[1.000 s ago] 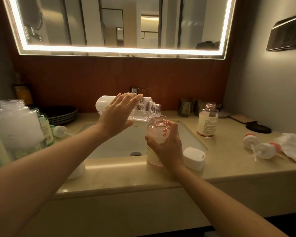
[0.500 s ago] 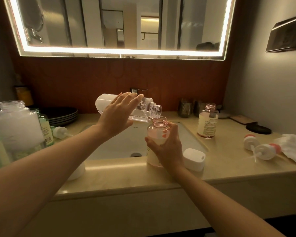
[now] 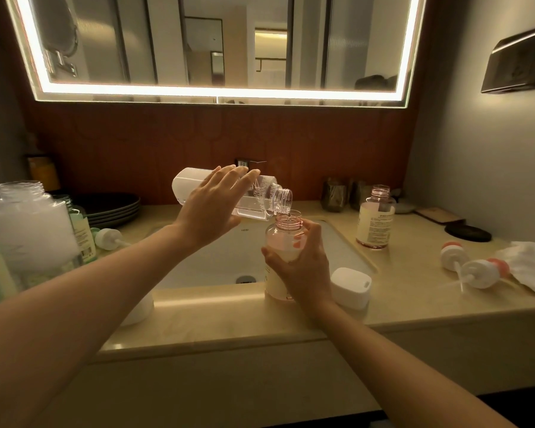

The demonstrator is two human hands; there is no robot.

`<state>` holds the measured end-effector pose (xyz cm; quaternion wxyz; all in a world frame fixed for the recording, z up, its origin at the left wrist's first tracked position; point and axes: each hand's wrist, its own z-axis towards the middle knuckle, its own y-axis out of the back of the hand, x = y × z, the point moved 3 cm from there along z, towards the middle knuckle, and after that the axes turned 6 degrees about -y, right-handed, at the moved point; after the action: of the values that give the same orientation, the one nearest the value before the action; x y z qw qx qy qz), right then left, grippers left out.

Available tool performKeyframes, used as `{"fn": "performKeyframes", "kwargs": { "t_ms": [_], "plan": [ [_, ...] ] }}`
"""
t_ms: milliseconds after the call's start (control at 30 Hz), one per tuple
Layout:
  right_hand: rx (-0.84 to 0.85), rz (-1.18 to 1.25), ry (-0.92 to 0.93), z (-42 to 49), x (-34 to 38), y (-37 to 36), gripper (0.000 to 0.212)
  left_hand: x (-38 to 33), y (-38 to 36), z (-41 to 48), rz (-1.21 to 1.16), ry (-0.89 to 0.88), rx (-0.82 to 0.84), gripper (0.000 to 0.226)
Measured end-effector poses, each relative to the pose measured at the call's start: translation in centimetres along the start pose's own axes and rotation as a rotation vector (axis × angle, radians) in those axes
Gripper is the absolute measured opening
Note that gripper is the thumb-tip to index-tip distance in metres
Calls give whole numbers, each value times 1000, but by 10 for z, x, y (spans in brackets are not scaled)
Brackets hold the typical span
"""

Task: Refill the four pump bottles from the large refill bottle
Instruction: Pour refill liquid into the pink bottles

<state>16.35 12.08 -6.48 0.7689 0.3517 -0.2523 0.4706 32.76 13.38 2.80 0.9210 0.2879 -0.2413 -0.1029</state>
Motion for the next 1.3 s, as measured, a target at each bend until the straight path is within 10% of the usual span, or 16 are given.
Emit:
{"fn": "performKeyframes", "kwargs": {
  "t_ms": [1300],
  "plan": [
    [-3,-3,-3,0,-1,0,75,0,2,1,15,-10,13,84]
  ]
}}
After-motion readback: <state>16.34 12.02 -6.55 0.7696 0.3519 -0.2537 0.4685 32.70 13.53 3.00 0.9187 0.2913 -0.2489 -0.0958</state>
